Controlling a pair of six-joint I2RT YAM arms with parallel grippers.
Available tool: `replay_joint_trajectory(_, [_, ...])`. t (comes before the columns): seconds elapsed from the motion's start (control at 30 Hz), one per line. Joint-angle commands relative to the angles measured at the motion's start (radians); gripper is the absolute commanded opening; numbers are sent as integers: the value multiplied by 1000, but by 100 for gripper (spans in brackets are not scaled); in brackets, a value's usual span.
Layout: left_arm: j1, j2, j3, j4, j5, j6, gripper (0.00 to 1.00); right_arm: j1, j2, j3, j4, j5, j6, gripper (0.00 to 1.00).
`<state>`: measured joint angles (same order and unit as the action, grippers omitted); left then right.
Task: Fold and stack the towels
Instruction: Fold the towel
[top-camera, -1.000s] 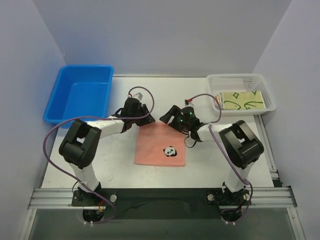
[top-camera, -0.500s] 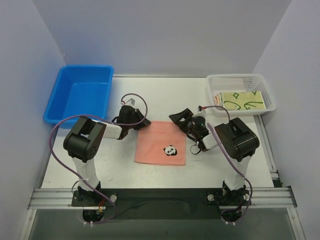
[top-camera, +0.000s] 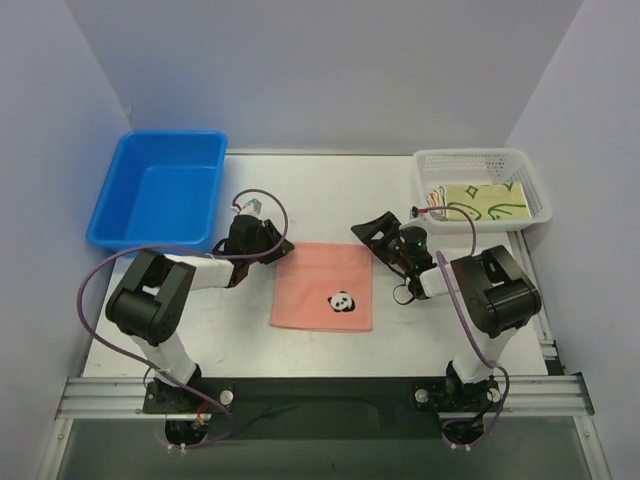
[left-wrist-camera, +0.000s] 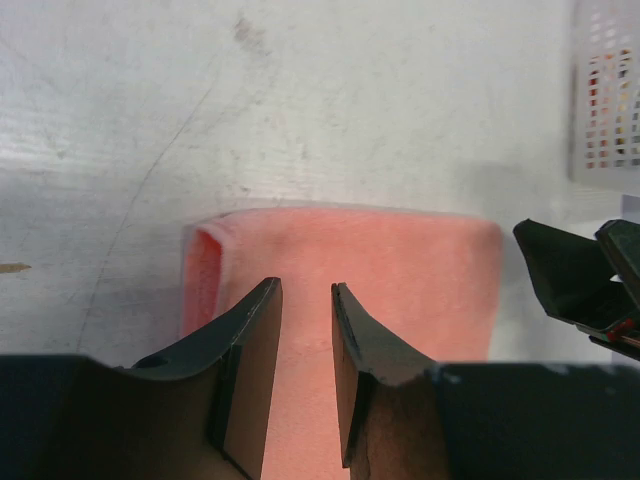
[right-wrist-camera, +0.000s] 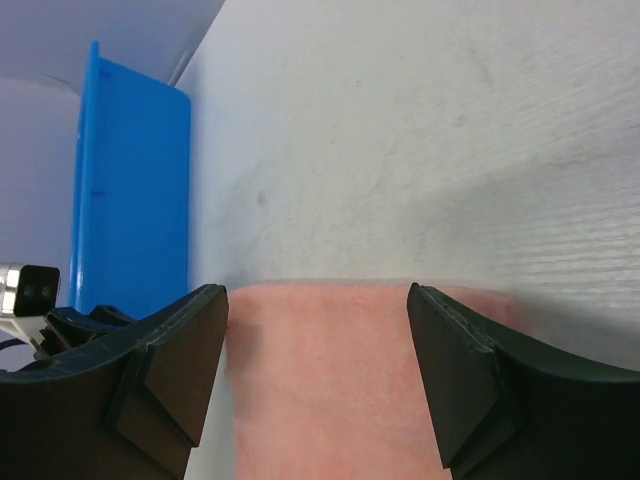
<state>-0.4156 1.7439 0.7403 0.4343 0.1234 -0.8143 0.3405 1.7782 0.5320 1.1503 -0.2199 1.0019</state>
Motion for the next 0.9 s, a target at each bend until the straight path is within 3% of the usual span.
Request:
replay_joint_trajectory(0.0, [-8, -138, 16, -14, -22, 32, 38, 31, -120, 51, -81, -42, -40, 74])
replay_joint_trajectory(0.13, [-47, -218, 7, -45, -42, 50, 40, 84, -126, 72, -100, -81, -43, 74])
replay_joint_trajectory(0.4, [-114, -139, -116, -14, -77, 15, 33, 163, 6, 2, -11, -47, -11, 72])
replay_joint_trajectory(0.7, [-80, 8, -226, 58, -91, -143, 24, 83, 133, -115, 95, -7, -11, 71])
replay_joint_trajectory(0.87, [-84, -35, -361, 122, -83, -252, 23, -20, 158, -185, 193, -50, 9, 71])
